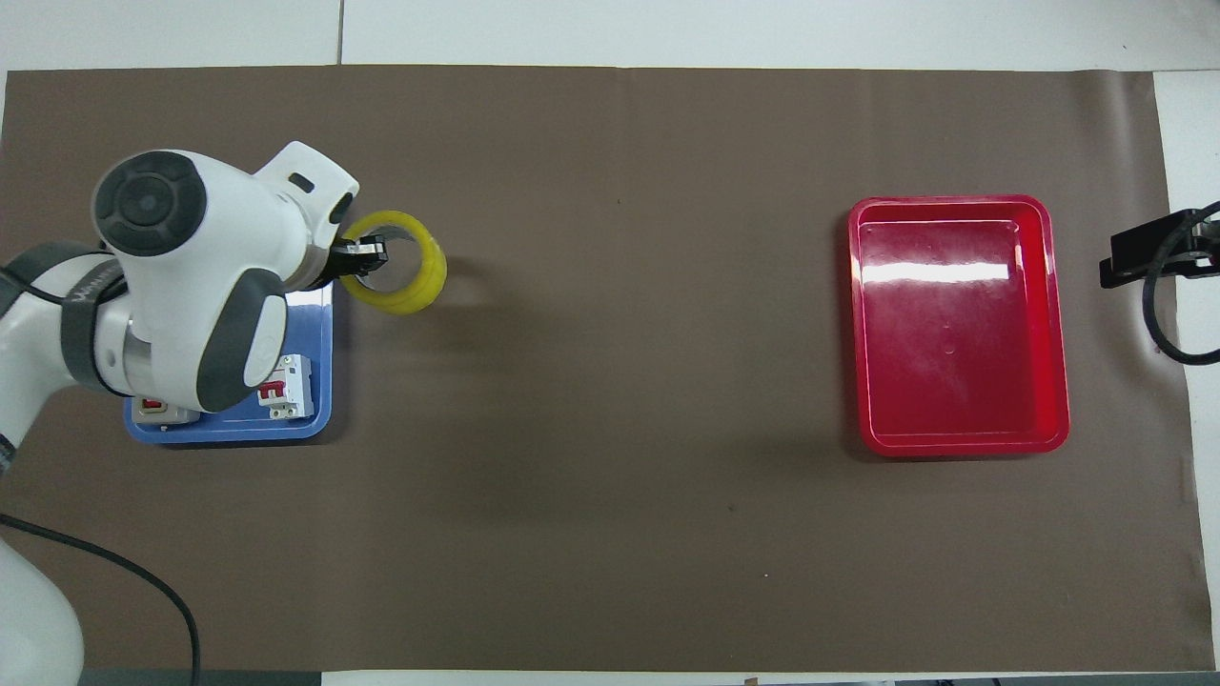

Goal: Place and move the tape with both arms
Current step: 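Lift the tape with the left gripper and set it mid-table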

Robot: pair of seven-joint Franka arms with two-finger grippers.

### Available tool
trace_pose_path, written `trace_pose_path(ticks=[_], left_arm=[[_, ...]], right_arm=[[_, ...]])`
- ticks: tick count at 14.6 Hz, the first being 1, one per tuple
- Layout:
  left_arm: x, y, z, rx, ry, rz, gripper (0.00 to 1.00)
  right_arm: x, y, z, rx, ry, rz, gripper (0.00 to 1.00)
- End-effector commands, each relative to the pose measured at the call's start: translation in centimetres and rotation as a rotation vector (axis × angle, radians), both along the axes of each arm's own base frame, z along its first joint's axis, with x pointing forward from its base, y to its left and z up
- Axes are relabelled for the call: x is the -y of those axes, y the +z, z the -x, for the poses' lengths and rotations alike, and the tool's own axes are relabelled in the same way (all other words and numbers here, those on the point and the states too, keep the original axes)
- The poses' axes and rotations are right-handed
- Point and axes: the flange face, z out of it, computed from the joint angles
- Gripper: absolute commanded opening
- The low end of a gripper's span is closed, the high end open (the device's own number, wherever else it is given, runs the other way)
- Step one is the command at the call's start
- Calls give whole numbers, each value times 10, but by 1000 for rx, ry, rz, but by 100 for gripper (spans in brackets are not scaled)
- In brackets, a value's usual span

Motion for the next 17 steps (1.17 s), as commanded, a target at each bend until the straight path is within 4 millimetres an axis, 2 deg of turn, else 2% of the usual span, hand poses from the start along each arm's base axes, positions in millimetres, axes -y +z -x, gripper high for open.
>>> trace_pose_path(ticks=[1,2,4,7,9,12,13,14,16,17], left_arm=[[61,-8,19,20,-33,-8,0],[90,-12,29,19,-27,-2,0],[127,-16,36,42,-34,-11,0],[189,-41,54,25,-15,-11,0],[213,-60,63,38,-73,-45,0],[221,-67,70,39,-92,-39,0],[221,-70,71,37,-88,-34,40],[220,-75,73,35,-91,-34,98],[215,-65,72,43,-86,-30,100],[208,-49,69,59,-80,-20,100]], right_arm=[[3,0,7,-4,19,-4,100],[3,-1,6,-6,19,-4,100],[3,-1,7,-6,19,-4,100],[5,-2,8,-13,14,-4,100],[7,-3,10,-16,11,-5,100],[8,-4,10,-19,10,-5,100],[8,-3,10,-18,11,-5,100],[8,-4,10,-21,10,-5,100],[8,-7,12,-27,6,-5,100],[8,-8,13,-29,5,-6,100]])
